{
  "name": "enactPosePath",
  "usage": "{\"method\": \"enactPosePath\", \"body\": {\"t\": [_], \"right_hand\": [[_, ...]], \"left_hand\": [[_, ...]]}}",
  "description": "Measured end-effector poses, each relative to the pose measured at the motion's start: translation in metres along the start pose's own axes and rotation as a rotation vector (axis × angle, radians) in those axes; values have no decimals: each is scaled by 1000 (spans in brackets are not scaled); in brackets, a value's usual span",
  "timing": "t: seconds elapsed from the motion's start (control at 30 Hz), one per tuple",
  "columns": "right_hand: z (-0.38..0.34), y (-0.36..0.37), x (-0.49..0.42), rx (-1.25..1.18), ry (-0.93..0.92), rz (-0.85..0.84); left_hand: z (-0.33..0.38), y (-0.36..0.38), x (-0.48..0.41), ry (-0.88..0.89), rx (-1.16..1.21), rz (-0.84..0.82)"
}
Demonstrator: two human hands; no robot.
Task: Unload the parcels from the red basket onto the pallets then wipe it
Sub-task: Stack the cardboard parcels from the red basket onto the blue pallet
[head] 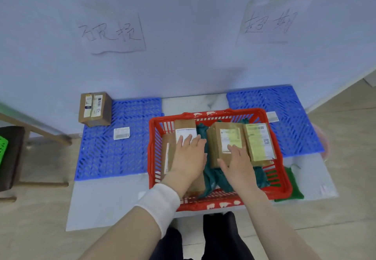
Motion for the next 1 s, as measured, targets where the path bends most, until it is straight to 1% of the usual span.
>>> {"method": "enactPosePath", "body": {"t": [0.07, 0.13, 0.23, 0.37, 0.53, 0.63, 0.73, 0.83, 0.93, 1.0], "right_hand": [[22, -16, -12, -32, 28, -16], [43, -32, -24, -60, 49, -29], [68, -45, -40, -100, 60, -55], [87, -43, -51, -132, 69, -113], [91, -28, -61, -208, 71, -154], [97, -22, -67, -298, 150, -140], [99, -19, -72, -362, 221, -157], [89, -25, -75, -415, 194, -129], [72, -35, -73, -502, 106, -78], [59, -39, -69, -602, 50, -65]], "left_hand": [[19, 5, -11, -48, 78, -43], [37, 13, -20, -114, 207, -91], [58, 35, -31, -257, 475, -178], [72, 65, -38, -483, 780, -268], [73, 83, -40, -616, 931, -238], [72, 88, -38, -653, 1034, -237], [67, 94, -34, -706, 1064, -215], [63, 93, -29, -739, 1121, -189], [58, 83, -24, -752, 1226, -136], [55, 74, -21, -754, 1312, -73]]}}
Point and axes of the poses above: each hand's wrist, its own x-axis away from the middle knuckle, its own y-axis out of the palm, z = x × y, the point moved 7 cm from there along -x, towards the middle knuckle, and after that the axes turned 13 degrees about -x, right-handed, at the moved point
